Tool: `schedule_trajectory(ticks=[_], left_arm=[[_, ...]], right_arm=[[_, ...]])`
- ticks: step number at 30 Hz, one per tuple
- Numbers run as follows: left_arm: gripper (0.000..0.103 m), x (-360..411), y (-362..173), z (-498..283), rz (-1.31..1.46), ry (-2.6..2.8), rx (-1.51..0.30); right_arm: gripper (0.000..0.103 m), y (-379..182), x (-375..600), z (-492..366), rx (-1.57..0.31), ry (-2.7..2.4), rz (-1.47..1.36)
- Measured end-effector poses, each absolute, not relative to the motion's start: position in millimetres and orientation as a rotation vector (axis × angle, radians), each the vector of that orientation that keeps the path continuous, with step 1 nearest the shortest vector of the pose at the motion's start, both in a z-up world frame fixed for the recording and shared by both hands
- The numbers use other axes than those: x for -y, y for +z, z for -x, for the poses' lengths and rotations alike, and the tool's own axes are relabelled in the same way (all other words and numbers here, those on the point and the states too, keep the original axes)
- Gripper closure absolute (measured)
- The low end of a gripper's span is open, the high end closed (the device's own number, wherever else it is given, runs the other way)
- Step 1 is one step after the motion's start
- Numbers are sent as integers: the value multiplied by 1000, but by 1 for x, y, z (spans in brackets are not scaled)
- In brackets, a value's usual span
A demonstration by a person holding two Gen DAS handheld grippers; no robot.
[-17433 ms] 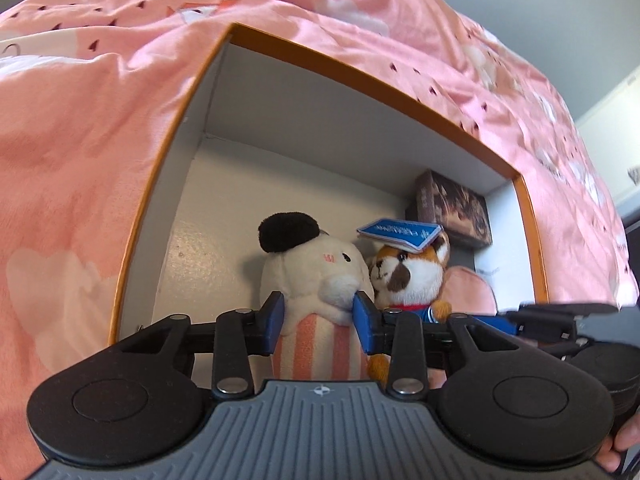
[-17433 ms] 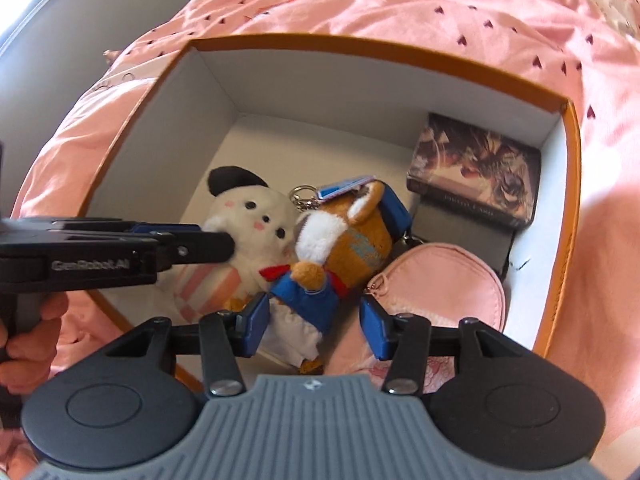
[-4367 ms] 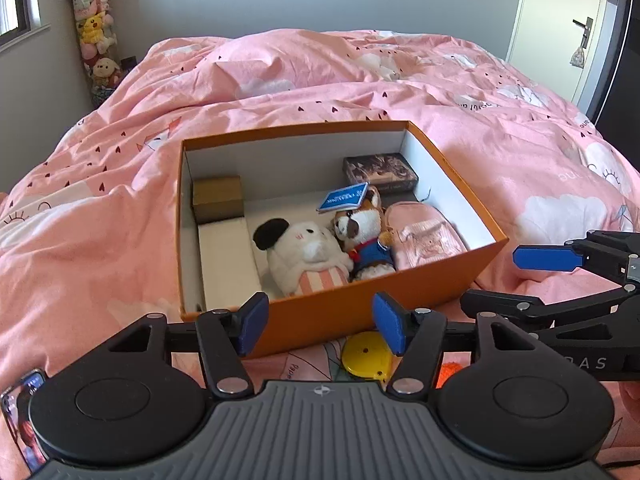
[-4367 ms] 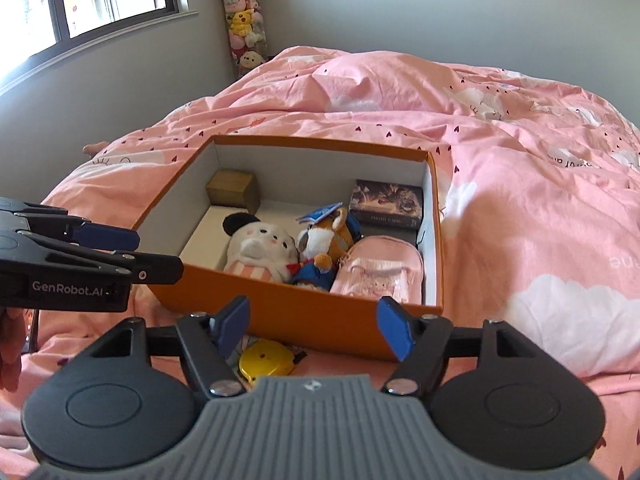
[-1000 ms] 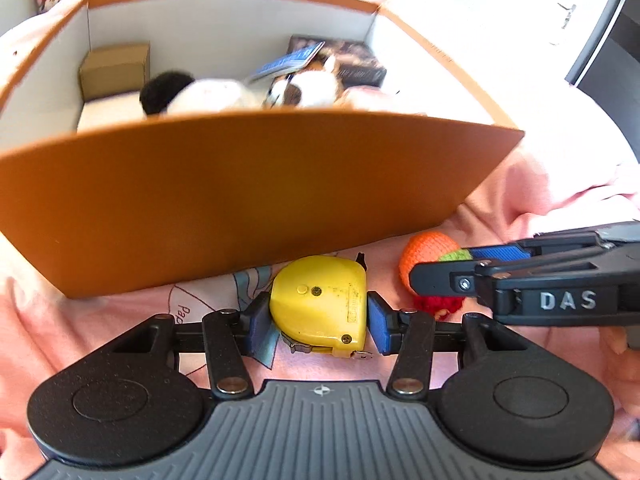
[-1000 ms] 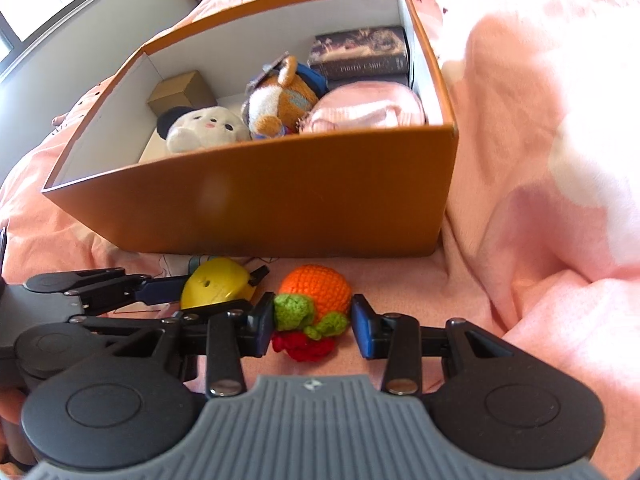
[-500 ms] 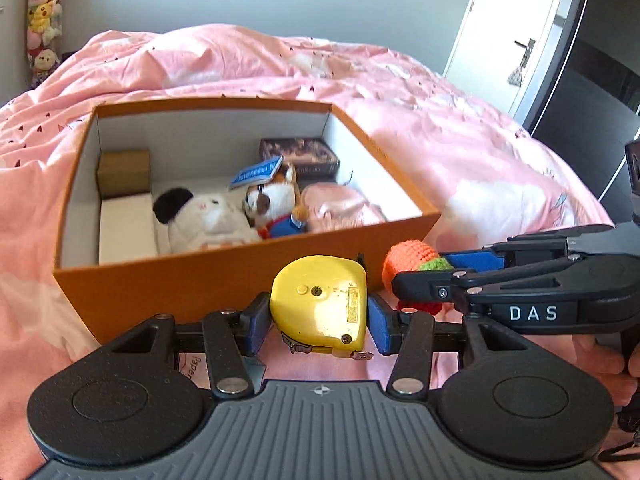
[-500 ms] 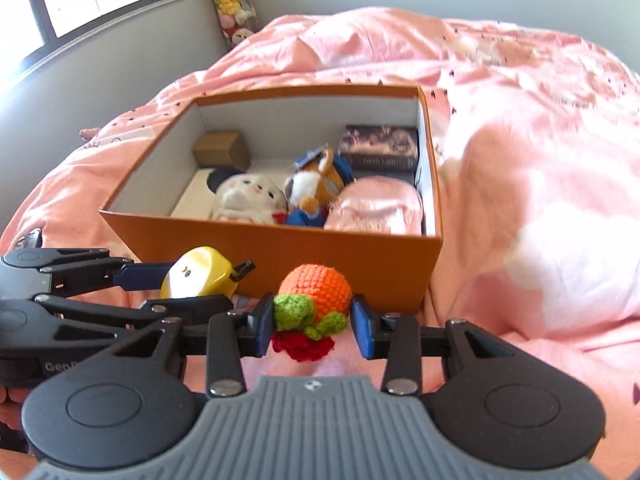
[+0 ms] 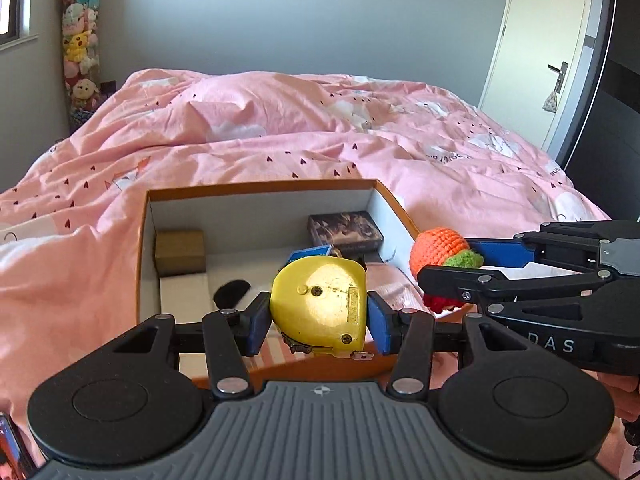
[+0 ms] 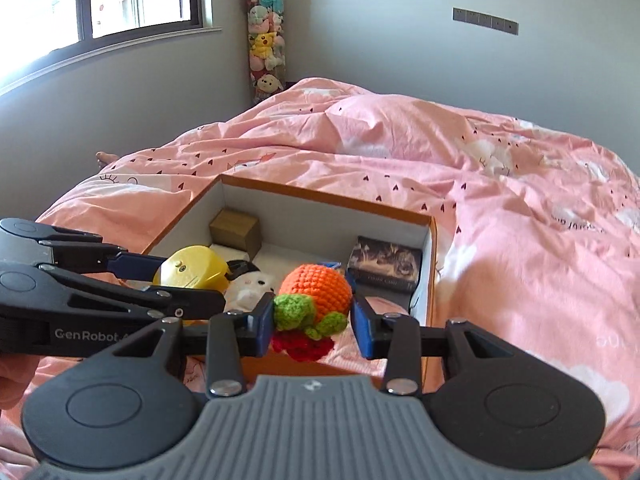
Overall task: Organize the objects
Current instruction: 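Lift both items and carry them over the orange box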
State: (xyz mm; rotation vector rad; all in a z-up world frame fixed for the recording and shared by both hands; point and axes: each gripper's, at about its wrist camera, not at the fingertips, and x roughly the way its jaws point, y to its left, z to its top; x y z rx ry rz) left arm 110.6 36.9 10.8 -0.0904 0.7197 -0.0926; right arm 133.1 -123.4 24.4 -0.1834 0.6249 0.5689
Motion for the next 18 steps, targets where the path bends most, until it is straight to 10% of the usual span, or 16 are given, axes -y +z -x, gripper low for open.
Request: schedule_trajectory(ticks=[18], left_arm=[[46, -72, -27, -210, 26, -54, -799]], right_arm=[[61, 6, 76, -244, -727, 610, 207]])
